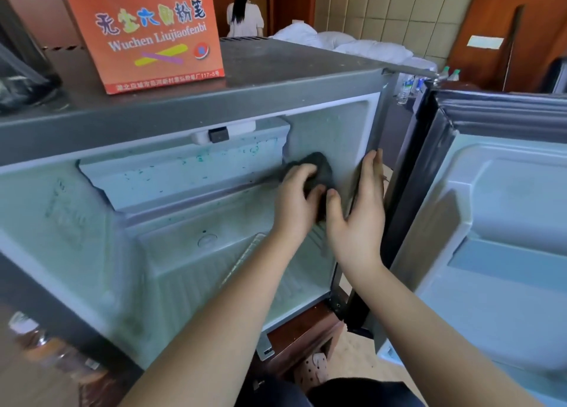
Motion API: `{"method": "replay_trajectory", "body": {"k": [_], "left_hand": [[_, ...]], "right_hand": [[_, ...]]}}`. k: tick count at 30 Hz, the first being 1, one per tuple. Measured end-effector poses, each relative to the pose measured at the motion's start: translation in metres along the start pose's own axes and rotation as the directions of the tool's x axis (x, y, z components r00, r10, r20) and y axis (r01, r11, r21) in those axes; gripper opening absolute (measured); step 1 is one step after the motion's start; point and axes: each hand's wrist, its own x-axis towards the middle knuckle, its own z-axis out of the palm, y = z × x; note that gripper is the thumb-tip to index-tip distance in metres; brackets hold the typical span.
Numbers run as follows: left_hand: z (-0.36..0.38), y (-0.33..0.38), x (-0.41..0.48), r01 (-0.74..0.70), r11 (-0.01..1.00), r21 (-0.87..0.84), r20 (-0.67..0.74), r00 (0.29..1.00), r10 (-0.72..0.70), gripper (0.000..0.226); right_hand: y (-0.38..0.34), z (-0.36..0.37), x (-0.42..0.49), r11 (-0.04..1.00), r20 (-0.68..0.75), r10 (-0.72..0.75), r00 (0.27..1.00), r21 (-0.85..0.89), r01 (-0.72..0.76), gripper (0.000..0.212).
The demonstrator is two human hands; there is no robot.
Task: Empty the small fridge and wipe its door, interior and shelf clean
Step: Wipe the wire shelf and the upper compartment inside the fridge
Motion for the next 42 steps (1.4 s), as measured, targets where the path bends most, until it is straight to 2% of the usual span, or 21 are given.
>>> {"method": "replay_trajectory", "body": {"k": [2,4,6,8,11,13,17,19,22,24,27,29,32,34,36,40,42], "left_hand": [[0.003,0.013,-0.024,-0.068,0.997,-0.04,0.101,0.992,0.071,0.015],[0.004,0.02,-0.034,-0.143,0.99,0.013,0.167,0.976,0.139,0.017],[0.003,0.019,-0.031,-0.107,0.994,-0.038,0.196,0.974,0.112,0.017],[0.003,0.014,-0.014,-0.038,0.996,-0.087,0.129,0.99,0.049,0.016],[-0.003,0.005,0.024,0.051,0.999,0.006,-0.012,0.999,-0.051,0.029],[-0.009,0.003,0.049,0.07,0.997,-0.013,-0.085,0.994,-0.071,0.034],[-0.01,-0.001,0.064,0.147,0.989,-0.006,-0.154,0.977,-0.146,0.029],[-0.011,-0.001,0.049,0.124,0.992,-0.003,-0.068,0.99,-0.123,0.031],[-0.013,0.003,0.012,0.004,1.0,-0.016,0.191,0.982,-0.001,0.028],[-0.013,0.009,-0.002,-0.049,0.998,-0.048,0.246,0.967,0.059,0.024],[-0.014,0.03,0.012,-0.134,0.98,-0.149,0.098,0.984,0.149,0.024],[-0.017,0.043,0.039,-0.151,0.974,-0.171,-0.017,0.988,0.15,0.021],[-0.02,0.038,0.084,-0.067,0.993,-0.098,-0.123,0.991,0.054,0.023],[-0.022,0.02,0.093,0.015,0.999,-0.04,-0.124,0.992,-0.019,0.02],[-0.022,0.002,0.08,0.061,0.998,-0.003,-0.066,0.996,-0.061,0.018],[-0.018,-0.016,0.035,0.032,0.991,0.133,0.079,0.996,-0.042,0.024],[-0.019,-0.012,0.03,-0.004,0.99,0.138,0.069,0.998,-0.006,0.022]], "right_hand": [[-0.003,0.002,-0.001,0.999,-0.028,0.041,0.999,0.035,-0.04,0.068],[-0.005,0.002,-0.002,0.993,-0.04,0.082,0.996,0.085,-0.078,0.064],[-0.006,0.0,-0.002,0.991,-0.029,0.09,0.996,0.104,-0.086,0.061],[-0.005,-0.002,-0.001,0.994,-0.015,0.068,0.998,0.092,-0.066,0.059],[-0.004,-0.003,-0.002,0.994,0.004,0.064,0.998,0.083,-0.065,0.059],[-0.004,-0.003,-0.002,0.995,0.016,0.065,0.998,0.074,-0.066,0.06],[-0.004,-0.005,-0.001,0.995,0.038,0.073,0.997,0.063,-0.075,0.061],[-0.005,-0.006,-0.001,0.995,0.044,0.076,0.996,0.069,-0.079,0.061],[-0.006,-0.005,-0.002,0.993,0.018,0.088,0.996,0.082,-0.089,0.061],[-0.006,-0.003,-0.002,0.991,-0.003,0.091,0.996,0.094,-0.091,0.06],[-0.004,-0.003,-0.002,0.992,0.0,0.085,0.996,0.095,-0.085,0.059],[-0.004,-0.003,-0.002,0.993,0.02,0.085,0.996,0.082,-0.086,0.059],[-0.005,-0.004,-0.002,0.994,0.021,0.084,0.996,0.066,-0.085,0.06],[-0.005,-0.005,-0.001,0.995,0.015,0.086,0.996,0.05,-0.086,0.061],[-0.006,-0.005,-0.001,0.996,0.019,0.081,0.997,0.037,-0.082,0.061],[-0.004,-0.004,0.0,0.997,0.014,0.067,0.998,0.035,-0.068,0.061],[-0.004,-0.004,-0.001,0.997,0.006,0.068,0.998,0.039,-0.069,0.061]]}}
